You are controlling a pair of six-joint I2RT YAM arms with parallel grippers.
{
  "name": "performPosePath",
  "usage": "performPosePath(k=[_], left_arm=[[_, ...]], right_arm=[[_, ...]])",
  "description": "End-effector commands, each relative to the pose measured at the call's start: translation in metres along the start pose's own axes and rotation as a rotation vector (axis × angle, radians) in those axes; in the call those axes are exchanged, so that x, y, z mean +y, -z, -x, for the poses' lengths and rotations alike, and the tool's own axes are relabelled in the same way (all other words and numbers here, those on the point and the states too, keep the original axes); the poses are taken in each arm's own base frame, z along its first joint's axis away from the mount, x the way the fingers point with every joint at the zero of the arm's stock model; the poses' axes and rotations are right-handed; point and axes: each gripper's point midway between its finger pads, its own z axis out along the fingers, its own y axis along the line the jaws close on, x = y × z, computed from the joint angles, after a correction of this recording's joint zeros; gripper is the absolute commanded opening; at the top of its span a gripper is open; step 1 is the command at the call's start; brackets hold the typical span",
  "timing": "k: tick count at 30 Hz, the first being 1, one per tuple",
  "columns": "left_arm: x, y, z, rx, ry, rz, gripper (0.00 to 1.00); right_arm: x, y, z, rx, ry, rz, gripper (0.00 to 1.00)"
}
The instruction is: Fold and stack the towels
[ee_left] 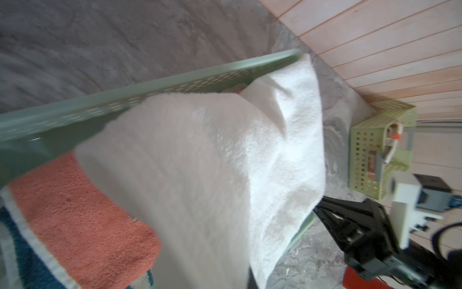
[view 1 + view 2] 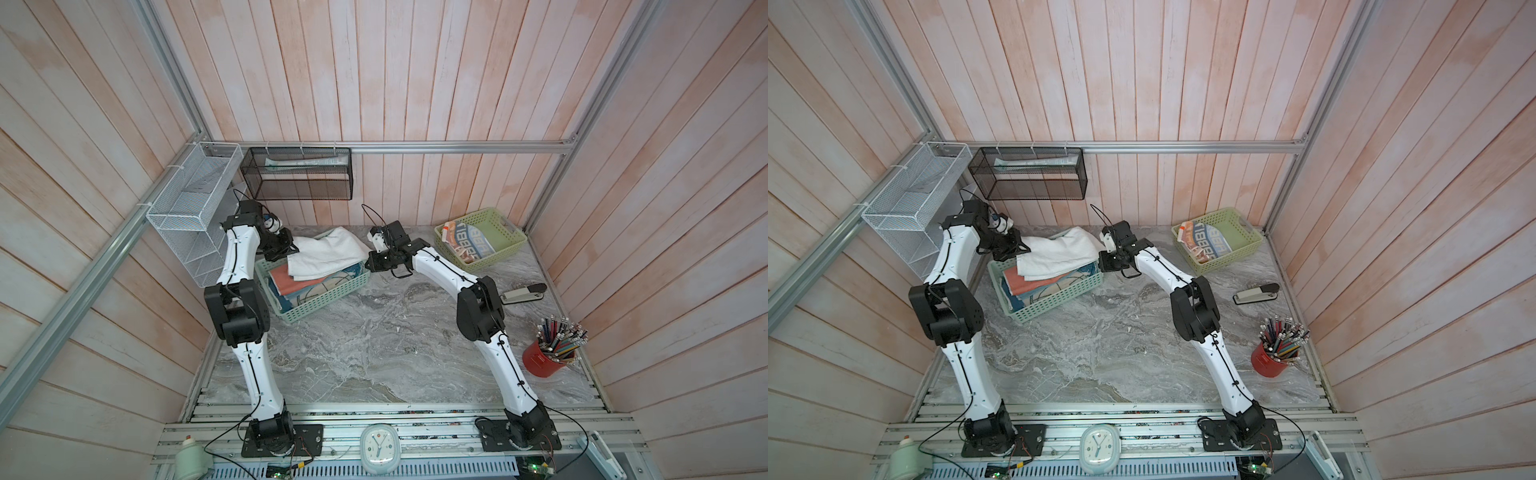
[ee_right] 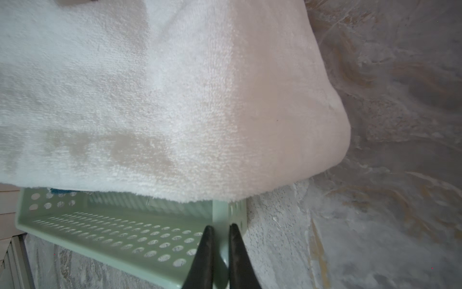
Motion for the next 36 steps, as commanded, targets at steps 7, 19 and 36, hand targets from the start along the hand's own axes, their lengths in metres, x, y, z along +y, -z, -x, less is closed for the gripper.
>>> performPosePath(k=[7, 19, 36], left_arm=[[0.041, 0.026, -0.005, -0.078, 0.055, 0.269, 0.00], [0.058, 0.036, -0.017, -0.062, 0.097, 0.327, 0.00], [0.090, 0.033, -0.026, -0.052, 0.153, 0.407, 0.00]], right_arm=[[-0.021, 0.001, -0.005, 0.025, 0.034, -0.181, 0.00], [-0.024, 0.000, -0.004, 0.018, 0.034, -0.201, 0.00], [-0.023, -0.001, -0.003, 0.012, 0.037, -0.199, 0.00]])
